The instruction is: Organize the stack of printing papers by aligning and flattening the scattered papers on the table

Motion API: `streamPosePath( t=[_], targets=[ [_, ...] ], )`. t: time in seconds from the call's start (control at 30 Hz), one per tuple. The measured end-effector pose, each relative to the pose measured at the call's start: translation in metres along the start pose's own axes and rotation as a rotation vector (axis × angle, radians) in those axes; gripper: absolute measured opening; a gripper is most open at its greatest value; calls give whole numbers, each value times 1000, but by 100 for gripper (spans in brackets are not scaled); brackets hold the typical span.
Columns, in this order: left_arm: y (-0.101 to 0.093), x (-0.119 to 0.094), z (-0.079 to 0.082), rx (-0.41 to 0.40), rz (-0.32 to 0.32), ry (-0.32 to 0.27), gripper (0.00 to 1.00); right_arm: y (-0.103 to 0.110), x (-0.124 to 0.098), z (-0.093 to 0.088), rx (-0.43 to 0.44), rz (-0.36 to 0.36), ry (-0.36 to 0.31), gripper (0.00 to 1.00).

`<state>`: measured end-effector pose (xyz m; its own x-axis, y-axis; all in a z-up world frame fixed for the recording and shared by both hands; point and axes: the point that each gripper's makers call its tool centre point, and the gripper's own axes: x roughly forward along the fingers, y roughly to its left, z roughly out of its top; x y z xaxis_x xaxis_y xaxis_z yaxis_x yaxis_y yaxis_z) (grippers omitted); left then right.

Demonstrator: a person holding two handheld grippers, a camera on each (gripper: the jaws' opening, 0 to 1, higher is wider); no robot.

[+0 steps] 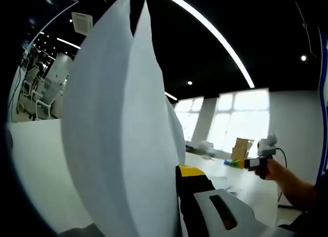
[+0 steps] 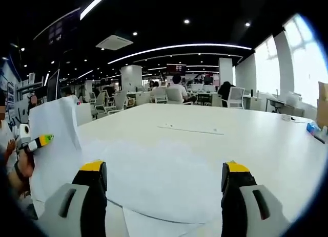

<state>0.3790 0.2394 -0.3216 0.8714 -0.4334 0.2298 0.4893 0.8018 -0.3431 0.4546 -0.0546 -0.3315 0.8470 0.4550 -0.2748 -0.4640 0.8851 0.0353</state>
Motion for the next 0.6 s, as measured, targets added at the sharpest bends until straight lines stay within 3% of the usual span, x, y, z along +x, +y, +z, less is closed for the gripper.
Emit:
streamPosePath(
  t=[0.6],
  targets=[
    [1,1,0,-1,-2,0,6,-4,2,-6,2,-7,10,88]
  ],
)
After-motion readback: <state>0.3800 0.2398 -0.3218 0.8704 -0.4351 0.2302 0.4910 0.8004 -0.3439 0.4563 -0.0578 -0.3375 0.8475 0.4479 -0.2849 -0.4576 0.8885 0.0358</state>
